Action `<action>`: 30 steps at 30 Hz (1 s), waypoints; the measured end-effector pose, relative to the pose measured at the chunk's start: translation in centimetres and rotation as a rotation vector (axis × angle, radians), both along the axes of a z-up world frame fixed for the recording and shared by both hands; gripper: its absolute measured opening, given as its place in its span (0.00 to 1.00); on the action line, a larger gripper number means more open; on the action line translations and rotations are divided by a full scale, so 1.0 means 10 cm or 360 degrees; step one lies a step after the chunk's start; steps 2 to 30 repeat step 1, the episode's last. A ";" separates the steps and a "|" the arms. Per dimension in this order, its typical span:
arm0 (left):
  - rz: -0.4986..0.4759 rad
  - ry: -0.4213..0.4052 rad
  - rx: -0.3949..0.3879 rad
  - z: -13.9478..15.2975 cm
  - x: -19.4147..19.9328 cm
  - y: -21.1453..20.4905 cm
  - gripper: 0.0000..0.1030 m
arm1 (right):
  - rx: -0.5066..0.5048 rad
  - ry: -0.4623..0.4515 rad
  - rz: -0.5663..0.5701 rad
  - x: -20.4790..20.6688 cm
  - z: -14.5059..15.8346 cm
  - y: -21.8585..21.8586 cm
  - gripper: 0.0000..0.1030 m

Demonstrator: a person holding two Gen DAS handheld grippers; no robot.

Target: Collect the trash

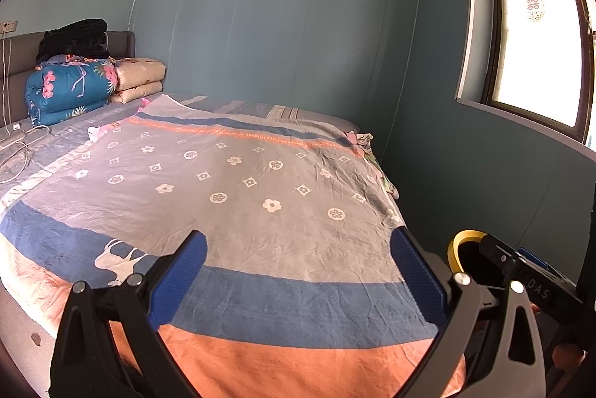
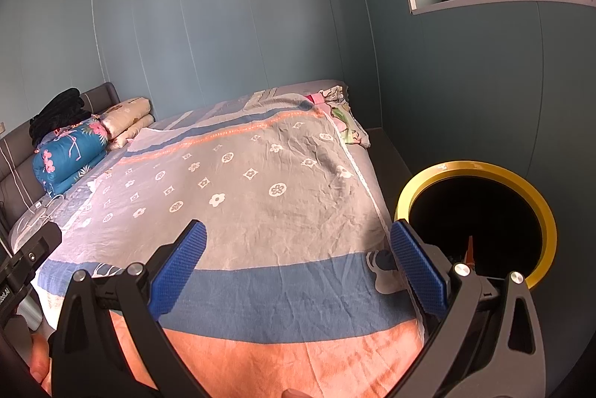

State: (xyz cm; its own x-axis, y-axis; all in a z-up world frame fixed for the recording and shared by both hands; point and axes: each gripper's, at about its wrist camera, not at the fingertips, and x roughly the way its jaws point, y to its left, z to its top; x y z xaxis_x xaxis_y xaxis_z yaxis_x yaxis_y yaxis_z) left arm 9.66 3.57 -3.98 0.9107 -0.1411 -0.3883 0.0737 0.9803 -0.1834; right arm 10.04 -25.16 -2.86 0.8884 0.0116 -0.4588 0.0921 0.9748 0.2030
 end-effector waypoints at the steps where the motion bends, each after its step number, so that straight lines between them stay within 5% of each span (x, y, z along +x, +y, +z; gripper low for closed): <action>1: 0.0002 -0.0002 0.0001 0.00 0.00 0.00 0.92 | 0.0001 0.0001 0.0000 0.00 0.00 0.00 0.92; 30: 0.0002 -0.0002 0.0001 0.00 0.00 0.00 0.92 | 0.0001 0.0001 0.0000 0.00 0.00 0.00 0.92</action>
